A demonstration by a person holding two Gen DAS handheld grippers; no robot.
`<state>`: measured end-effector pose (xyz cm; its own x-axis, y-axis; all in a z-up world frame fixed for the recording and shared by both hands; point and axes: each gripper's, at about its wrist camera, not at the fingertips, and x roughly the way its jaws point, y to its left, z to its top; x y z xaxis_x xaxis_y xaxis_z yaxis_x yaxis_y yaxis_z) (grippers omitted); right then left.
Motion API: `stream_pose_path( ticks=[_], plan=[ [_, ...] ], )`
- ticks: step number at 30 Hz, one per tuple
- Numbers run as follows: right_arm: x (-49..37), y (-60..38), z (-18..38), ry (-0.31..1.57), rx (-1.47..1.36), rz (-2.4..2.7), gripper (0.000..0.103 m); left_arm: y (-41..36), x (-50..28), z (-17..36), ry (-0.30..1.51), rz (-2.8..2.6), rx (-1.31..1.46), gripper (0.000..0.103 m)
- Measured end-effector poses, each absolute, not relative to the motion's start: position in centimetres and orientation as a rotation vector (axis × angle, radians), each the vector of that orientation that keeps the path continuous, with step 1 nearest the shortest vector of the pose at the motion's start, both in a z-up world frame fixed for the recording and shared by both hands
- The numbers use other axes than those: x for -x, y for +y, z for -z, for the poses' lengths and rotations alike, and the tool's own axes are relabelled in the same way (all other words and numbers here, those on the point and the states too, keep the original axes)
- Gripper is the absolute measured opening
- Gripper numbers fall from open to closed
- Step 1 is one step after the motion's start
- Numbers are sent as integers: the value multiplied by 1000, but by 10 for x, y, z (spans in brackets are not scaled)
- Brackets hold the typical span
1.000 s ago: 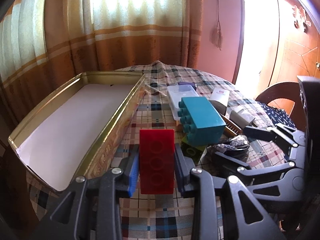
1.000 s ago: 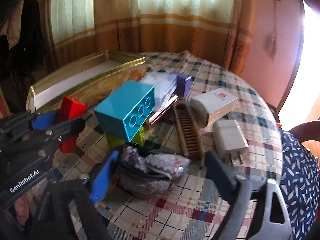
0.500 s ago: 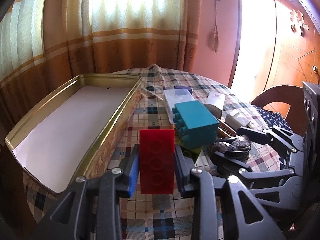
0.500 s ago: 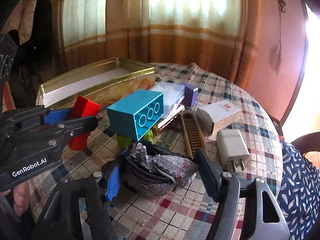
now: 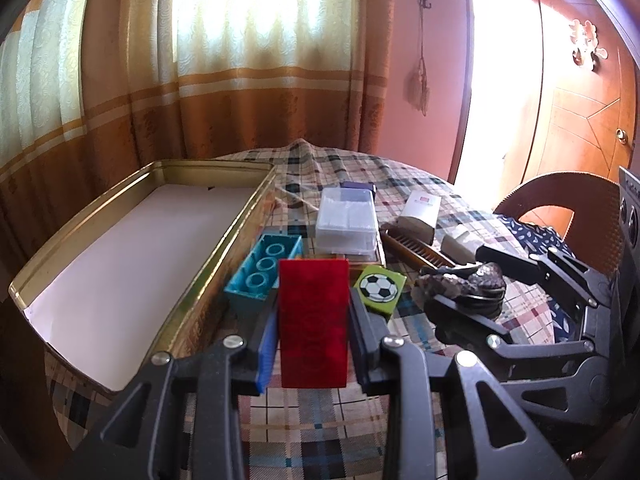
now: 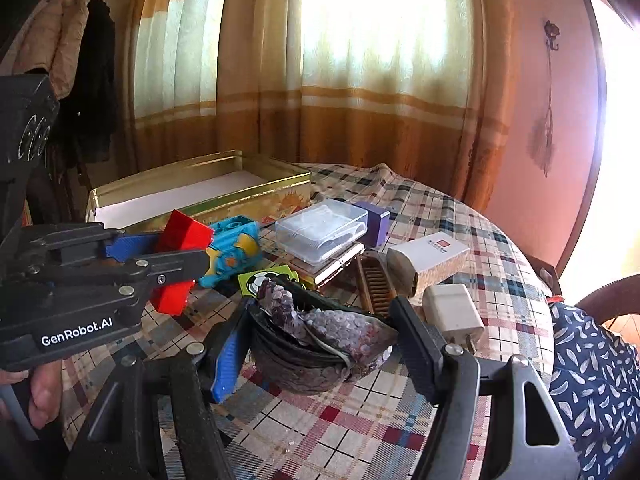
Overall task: Organize rigid objects
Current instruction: 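Carry the red brick and grey pouch with both grippers over the gold tin tray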
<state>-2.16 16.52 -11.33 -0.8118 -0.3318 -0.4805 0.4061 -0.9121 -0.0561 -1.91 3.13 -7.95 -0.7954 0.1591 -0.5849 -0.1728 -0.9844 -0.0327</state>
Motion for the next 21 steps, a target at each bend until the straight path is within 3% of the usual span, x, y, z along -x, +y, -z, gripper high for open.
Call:
stream_pose_path(
  ticks=[21],
  plan=[
    [16,169,112,209,-575,2676,70,24,13,75,-12,-2861,825,30]
  ],
)
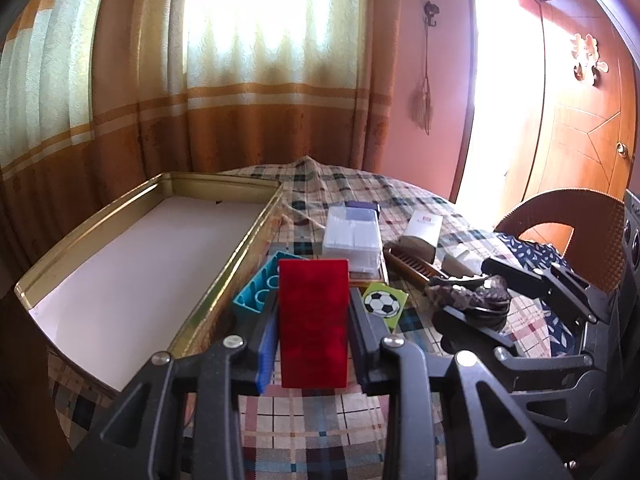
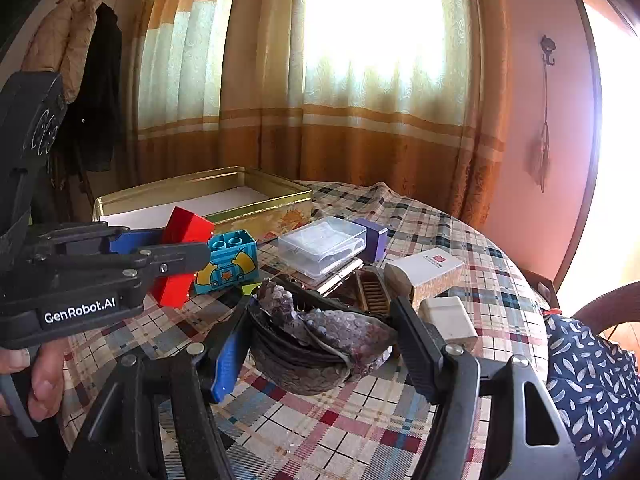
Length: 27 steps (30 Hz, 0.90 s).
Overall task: Organize rigid objects
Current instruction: 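Carry the red brick and grey pouch with both grippers over the gold tin tray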
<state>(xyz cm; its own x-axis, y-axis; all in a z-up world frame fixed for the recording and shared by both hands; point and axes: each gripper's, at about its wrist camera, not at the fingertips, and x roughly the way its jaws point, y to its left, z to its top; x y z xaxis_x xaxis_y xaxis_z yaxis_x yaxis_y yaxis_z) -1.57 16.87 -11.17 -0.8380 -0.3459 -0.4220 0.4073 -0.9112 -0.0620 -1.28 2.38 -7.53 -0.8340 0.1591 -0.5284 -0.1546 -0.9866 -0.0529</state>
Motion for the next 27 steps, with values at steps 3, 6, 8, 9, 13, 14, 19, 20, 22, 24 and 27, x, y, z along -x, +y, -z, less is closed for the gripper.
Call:
stream_pose_path(
  ticks=[3,6,8,9,13,14,19,20,22,24,27],
  plan=[
    [16,170,112,204,-569,2675,70,22,12,74,-17,-2869,811,30],
    [16,170,112,207,-576,2676,70,20,11,72,-19,-2882,796,30],
    [17,169,111,214,-581,2678,70,20,11,72,-17,-2888,790,30],
    [18,168,111,215,-583,2678,70,19,11,72,-16,-2891,788,30],
    [18,167,111,230,-575,2680,70,19,11,72,-20,-2896,781,30],
    [18,166,110,238,-572,2680,70,19,10,71,-19,-2899,776,30],
    [18,165,110,257,-564,2682,70,17,10,71,-26,-2913,765,30],
    [19,165,110,257,-567,2682,70,17,10,70,-27,-2918,759,30],
    [18,165,110,253,-571,2682,70,15,8,66,-23,-2933,739,30],
    [19,166,107,243,-575,2683,70,13,7,61,-30,-2940,724,30],
    [20,168,101,226,-570,2682,70,9,5,53,-23,-2964,689,30]
  ],
)
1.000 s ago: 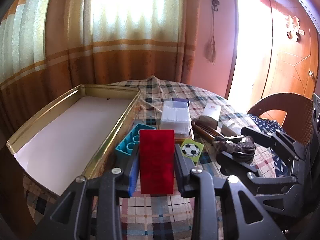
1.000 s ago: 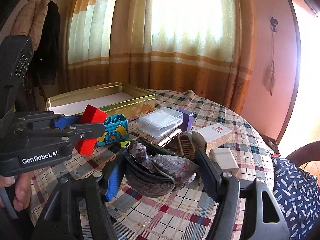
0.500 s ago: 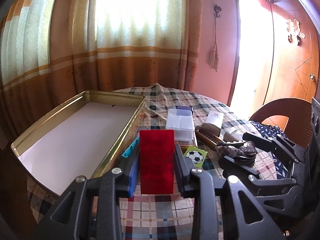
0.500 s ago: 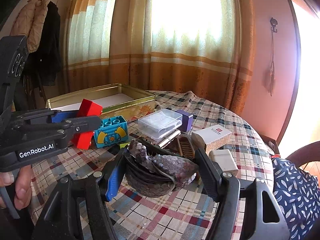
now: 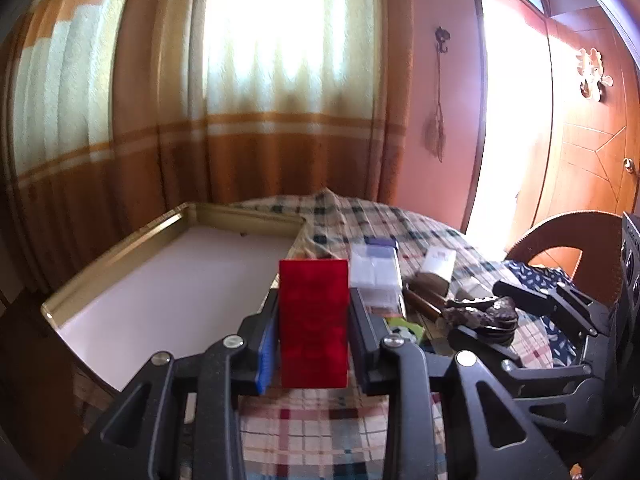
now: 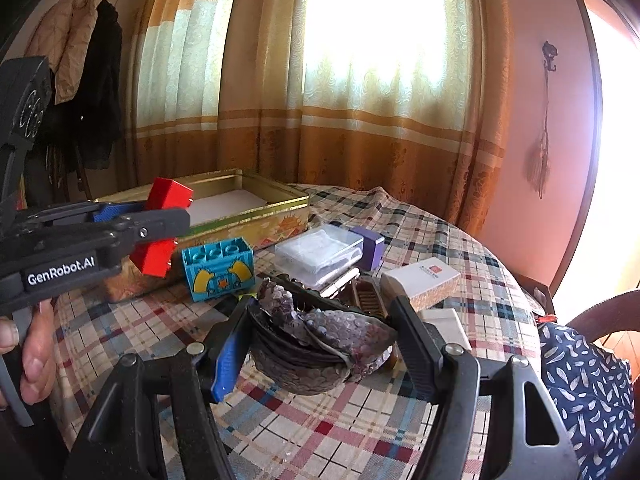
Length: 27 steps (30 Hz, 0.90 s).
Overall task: Organize rigid objects
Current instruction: 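Carry the red brick and grey pouch with both grippers over the gold tin tray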
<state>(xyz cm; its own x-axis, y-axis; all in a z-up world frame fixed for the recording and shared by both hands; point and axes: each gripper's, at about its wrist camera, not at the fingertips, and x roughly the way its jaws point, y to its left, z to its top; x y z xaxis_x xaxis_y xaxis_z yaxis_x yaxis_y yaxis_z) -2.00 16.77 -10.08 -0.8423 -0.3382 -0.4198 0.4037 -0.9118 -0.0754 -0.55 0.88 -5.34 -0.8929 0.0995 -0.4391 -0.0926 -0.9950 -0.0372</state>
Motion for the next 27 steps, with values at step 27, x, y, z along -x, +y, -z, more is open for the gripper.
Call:
stream_pose_path(
  ticks=[27],
  plan=[
    [34,136,72,163,-514,2628,70,-53,24,53,-178,-3151,635,30]
  ],
)
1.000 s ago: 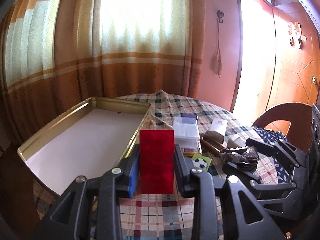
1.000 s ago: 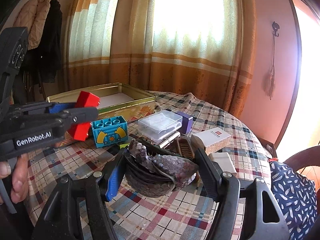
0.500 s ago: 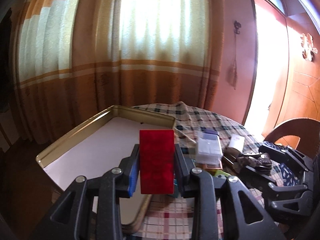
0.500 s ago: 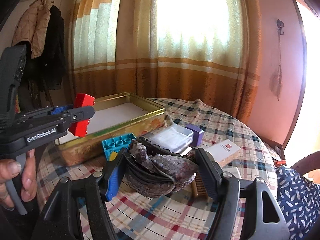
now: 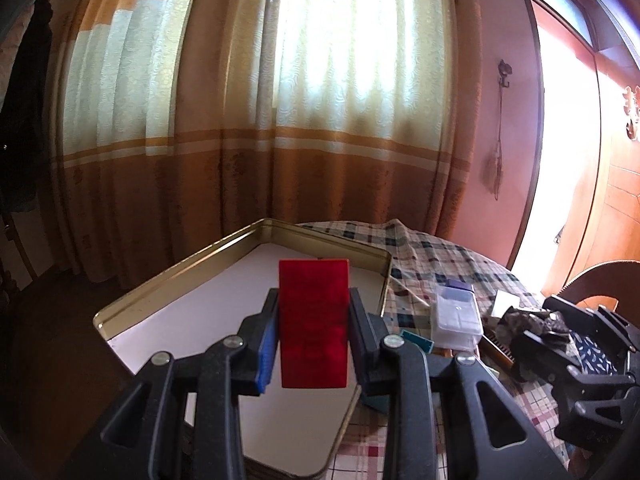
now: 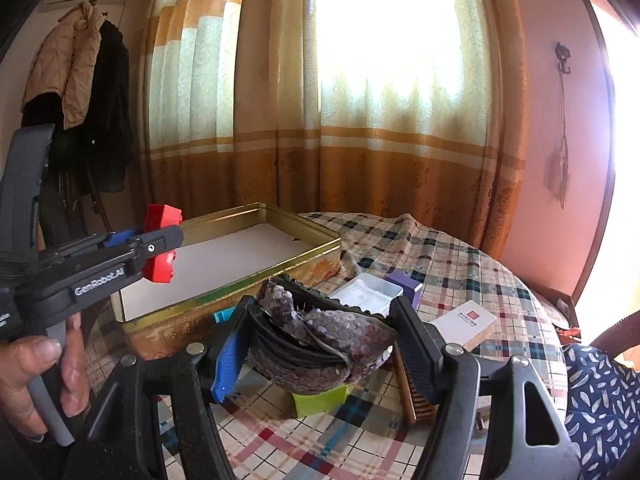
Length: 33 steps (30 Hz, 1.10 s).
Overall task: Organize rigid objects
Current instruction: 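Carry the red brick and grey pouch with both grippers over the gold tin tray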
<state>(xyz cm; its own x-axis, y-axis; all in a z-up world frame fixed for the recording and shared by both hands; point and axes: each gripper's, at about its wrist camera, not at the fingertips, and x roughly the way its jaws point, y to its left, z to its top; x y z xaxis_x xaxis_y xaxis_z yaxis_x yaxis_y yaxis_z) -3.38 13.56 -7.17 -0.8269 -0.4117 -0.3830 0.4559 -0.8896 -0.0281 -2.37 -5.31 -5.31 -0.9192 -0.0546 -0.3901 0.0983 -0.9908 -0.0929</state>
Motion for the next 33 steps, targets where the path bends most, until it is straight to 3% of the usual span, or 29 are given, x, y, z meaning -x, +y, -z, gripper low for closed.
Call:
stream_pose_path(
  ticks=[33],
  plan=[
    [59,85,69,113,-505,2574,70,-80,39,52,193,2921,-554,30]
  ],
)
